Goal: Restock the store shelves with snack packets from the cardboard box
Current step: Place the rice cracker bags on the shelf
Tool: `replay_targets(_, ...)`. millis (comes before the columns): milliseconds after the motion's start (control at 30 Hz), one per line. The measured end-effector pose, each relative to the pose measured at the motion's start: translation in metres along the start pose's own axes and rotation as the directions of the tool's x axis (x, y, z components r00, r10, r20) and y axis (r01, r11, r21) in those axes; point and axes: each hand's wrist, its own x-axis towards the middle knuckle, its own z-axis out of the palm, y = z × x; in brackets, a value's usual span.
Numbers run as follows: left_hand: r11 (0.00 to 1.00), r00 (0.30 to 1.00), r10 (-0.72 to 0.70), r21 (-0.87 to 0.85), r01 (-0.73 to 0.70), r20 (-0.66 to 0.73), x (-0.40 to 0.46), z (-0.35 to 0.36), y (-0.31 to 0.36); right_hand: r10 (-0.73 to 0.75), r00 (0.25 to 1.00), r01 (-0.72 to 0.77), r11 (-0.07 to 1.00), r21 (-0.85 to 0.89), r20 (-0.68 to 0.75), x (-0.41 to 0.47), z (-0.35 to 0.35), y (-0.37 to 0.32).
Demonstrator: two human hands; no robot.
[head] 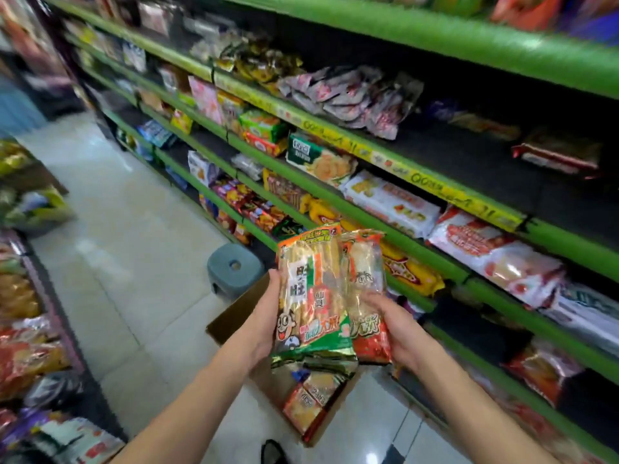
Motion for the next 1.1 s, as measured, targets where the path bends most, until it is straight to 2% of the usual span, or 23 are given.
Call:
replay_targets(67,1.0,0.999,0.009,-0.008,-0.009,-0.053,-0.008,0.028,-0.015,-0.143,0.988,0.138,0.986,-0.095,-0.057,-0.027,-0.021,-0.003)
replay_targets(167,1.0,0.999,0.019,0.01,-0.019,-0.029,-0.02,0.074,-0.044,-0.441,0.885,0.375,0.864,-0.336,-0.147,-0.076,-0.056,-0.01)
replay_targets(233,0.999,1.0,0.03,0.032,-0.03,-0.007,-0.026,0.108,-0.064,-0.503,0.855,0.426,0.821,-0.38,-0.129,-0.107,-0.085,-0.013)
replay_targets(367,0.995,0.996,0.08,0.059,-0.082,0.04,-0.039,0.175,-0.103,-0.434,0.891,0.353,0.844,-0.404,-0.129,-0.159,-0.149,-0.004)
replay_targets(500,0.968,0.984,0.098,0.217,-0.129,0.15,-0.057,0.227,-0.135,-0.317,0.938,0.25,0.9,-0.358,-0.14,-0.206,-0.203,0.01)
replay_targets(667,0.943,0.969,-0.004,0.323,-0.079,0.249,-0.074,0.279,-0.164,-0.312,0.943,0.257,0.905,-0.338,-0.118,-0.256,-0.249,0.028)
replay_targets(767,0.941,0.942,-0.061,0.335,-0.056,0.331,-0.08,0.3,-0.174,-0.359,0.923,0.306,0.902,-0.305,-0.136,-0.278,-0.262,0.035)
replay_targets(933,0.918,0.907,-0.081,0.386,-0.094,0.414,-0.072,0.319,-0.187,-0.421,0.881,0.37,0.897,-0.242,-0.214,-0.3,-0.275,0.043)
replay_targets(1100,0.857,0.834,0.03,0.415,-0.305,0.551,-0.066,0.352,-0.201,-0.379,0.802,0.361,0.923,-0.131,-0.462,-0.314,-0.275,0.057)
